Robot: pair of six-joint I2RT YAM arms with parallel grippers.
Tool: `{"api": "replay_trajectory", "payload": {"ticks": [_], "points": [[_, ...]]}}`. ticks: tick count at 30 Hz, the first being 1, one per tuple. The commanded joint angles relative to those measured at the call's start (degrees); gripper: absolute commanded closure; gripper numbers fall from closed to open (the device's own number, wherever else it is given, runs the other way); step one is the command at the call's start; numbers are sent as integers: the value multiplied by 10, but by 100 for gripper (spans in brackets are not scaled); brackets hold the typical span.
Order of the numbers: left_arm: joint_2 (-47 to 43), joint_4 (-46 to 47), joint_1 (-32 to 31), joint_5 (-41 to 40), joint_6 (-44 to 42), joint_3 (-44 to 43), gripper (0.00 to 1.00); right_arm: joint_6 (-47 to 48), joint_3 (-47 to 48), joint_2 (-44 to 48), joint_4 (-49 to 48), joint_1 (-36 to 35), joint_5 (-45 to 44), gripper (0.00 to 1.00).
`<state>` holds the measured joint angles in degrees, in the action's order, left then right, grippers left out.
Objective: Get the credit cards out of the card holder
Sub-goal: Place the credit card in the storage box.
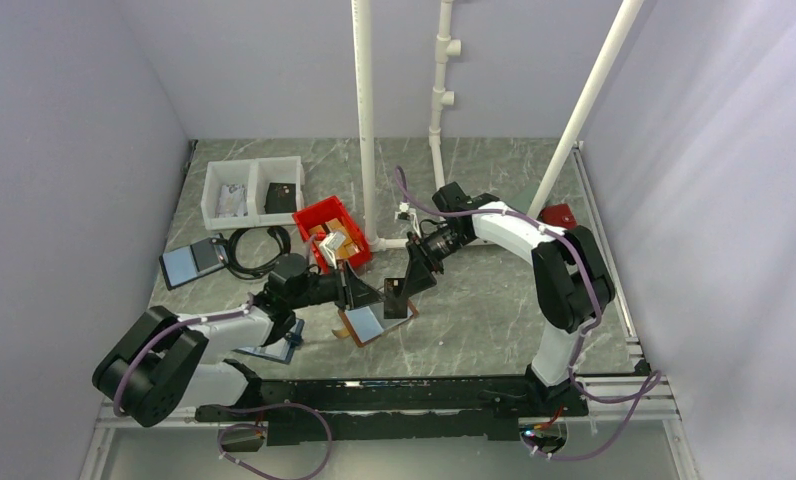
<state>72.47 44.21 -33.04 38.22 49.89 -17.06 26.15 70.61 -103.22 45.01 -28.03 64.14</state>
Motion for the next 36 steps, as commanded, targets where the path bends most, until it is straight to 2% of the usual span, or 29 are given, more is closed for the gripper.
{"api": "replay_trajectory", "payload": {"ticks": [1, 5, 7, 8, 9, 10, 14, 16, 20, 24, 27, 31, 36], "points": [[14, 48, -9, 19, 7, -26, 100, 10, 16, -4, 5, -5, 45, 36], [21, 53, -11, 17, 12, -28, 100, 9, 17, -2, 5, -6, 55, 51], [20, 50, -11, 11, 16, -29, 98, -1, 16, -1, -1, -5, 58, 62], [18, 46, -11, 8, 17, -28, 94, -2, 17, -1, -1, -6, 63, 69], [15, 41, -11, 2, 20, -29, 88, -1, 20, -2, 4, -5, 67, 81], [9, 30, -11, -3, 21, -30, 83, 2, 22, -3, 9, -5, 70, 99], [-39, -45, -10, -40, 15, -36, 51, 19, 29, 1, 27, -5, 83, 100], [-79, -111, -8, -66, 3, -45, 35, 38, 38, 2, 49, -3, 95, 100], [-177, -240, -5, -121, -17, -62, 3, 133, 75, -5, 153, 13, 125, 100], [-283, -296, -3, -168, -3, -60, 1, 203, 97, -2, 231, 36, 157, 100], [-324, -305, 0, -168, 10, -64, 1, 175, 88, 24, 202, 39, 158, 100], [-302, -333, 1, -140, 23, -103, 1, 81, 53, 74, 103, 39, 151, 100], [-219, -331, 1, -89, 15, -163, 1, 83, 60, 81, 110, 42, 153, 100]]}}
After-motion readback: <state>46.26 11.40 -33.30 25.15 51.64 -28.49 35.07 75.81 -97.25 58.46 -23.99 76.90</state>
